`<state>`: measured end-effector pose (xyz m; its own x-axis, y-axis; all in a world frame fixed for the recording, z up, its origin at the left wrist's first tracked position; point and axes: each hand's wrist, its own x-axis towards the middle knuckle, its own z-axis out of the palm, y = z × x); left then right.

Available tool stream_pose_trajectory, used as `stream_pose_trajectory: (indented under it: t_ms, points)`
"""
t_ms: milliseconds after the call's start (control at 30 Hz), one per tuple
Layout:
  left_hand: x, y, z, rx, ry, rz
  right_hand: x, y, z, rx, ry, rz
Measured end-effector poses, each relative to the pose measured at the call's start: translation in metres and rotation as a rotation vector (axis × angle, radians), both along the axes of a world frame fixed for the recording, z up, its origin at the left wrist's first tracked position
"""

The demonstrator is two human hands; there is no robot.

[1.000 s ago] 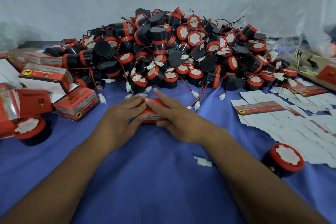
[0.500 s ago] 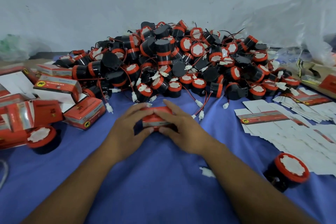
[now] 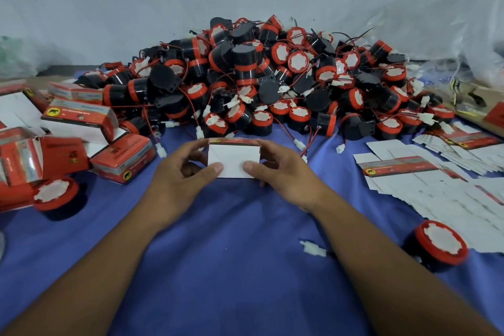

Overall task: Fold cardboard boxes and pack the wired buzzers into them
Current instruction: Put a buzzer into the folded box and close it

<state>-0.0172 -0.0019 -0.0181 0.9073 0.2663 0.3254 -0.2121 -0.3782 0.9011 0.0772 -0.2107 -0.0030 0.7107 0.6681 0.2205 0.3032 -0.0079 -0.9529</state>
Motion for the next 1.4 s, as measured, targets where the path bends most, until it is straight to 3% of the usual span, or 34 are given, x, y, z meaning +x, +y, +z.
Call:
stream_pose_trajectory:
  t_ms: [133,333,500,700,1033,1233,1333,1400]
  points:
    - [0.000,0.001,0.000,0.011,0.042,-0.019,0.003,-0.004,-0.001,0.047,0.055,0.021]
    - [-0.002,-0.008,0.004,0.102,0.053,0.042,0.000,0.001,-0.004,-0.049,0.000,-0.041]
    - [-0.007,-0.024,0.009,0.174,0.014,0.107,-0.008,0.005,-0.001,-0.073,-0.038,0.120]
    - [-0.012,-0.018,0.017,0.438,-0.032,0.059,-0.007,0.000,0.004,-0.035,0.200,0.185]
    - [-0.009,-0.023,0.019,0.722,-0.182,-0.015,-0.009,0.002,0.005,-0.059,0.124,0.142]
    - [-0.007,-0.022,0.011,0.582,-0.120,-0.038,-0.007,0.005,0.002,-0.032,0.148,0.086]
    - [-0.004,-0.021,0.006,0.430,-0.103,0.107,-0.005,0.011,0.002,-0.035,0.120,-0.116]
    - [-0.003,-0.014,0.001,0.438,-0.084,0.205,-0.002,0.018,0.007,-0.036,0.026,-0.258]
